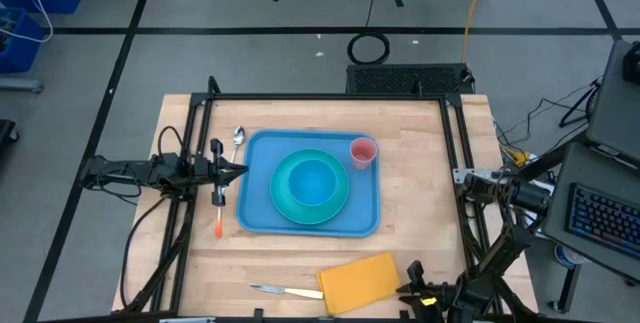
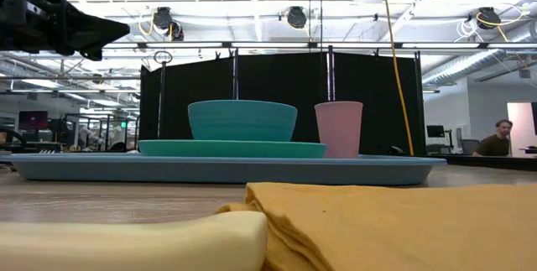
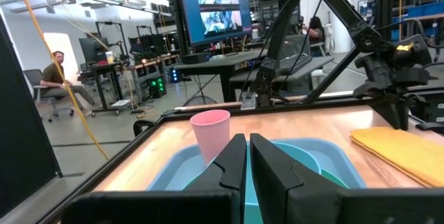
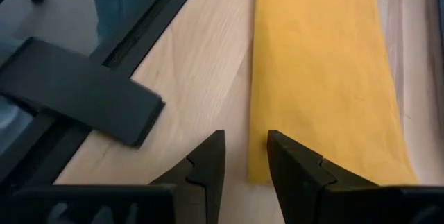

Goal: Set up tray
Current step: Put the yellow napkin on the blue serving tray to the left of the blue plate

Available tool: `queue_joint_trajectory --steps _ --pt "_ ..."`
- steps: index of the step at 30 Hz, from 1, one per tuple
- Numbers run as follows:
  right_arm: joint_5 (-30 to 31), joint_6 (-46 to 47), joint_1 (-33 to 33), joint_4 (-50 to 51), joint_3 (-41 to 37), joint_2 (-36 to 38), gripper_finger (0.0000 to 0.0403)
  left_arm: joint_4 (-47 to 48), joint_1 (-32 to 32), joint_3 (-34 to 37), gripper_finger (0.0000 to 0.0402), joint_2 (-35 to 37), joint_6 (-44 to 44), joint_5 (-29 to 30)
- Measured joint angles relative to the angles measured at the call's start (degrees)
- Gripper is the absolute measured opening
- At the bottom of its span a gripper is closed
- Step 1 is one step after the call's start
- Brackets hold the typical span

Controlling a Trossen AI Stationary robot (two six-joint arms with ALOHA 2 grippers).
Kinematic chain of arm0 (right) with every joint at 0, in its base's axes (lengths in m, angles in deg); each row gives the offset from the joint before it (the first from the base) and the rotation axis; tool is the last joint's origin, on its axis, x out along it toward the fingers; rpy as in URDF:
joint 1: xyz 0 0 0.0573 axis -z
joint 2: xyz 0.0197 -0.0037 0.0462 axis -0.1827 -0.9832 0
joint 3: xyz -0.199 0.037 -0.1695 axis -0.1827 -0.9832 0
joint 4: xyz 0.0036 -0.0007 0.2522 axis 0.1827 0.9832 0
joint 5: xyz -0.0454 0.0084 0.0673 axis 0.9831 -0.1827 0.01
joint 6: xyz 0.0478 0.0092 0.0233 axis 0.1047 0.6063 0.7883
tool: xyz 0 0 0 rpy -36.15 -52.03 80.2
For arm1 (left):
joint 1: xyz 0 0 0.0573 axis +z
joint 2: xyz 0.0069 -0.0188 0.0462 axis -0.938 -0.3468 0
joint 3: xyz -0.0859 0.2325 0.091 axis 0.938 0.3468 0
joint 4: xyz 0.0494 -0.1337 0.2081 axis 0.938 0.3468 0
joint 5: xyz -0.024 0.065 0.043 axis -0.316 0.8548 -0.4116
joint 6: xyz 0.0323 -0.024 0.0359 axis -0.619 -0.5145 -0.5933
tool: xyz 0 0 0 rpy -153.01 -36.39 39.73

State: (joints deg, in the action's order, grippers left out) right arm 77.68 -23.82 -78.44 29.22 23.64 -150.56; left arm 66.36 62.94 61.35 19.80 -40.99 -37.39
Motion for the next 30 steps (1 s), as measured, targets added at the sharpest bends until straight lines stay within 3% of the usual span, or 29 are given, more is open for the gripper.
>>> queue_joint_trajectory --steps 16,30 --pt "-1.07 0.7 2.28 1.35 0.03 -2.69 0.0102 0.02 -0.02 0.0 0.0026 0.0 0.0 0.0" --pt "-1.98 -1.59 4.92 2.34 -1.38 -2.87 0.004 -0.02 -0.01 0.0 0.0026 0.0 0.0 0.0"
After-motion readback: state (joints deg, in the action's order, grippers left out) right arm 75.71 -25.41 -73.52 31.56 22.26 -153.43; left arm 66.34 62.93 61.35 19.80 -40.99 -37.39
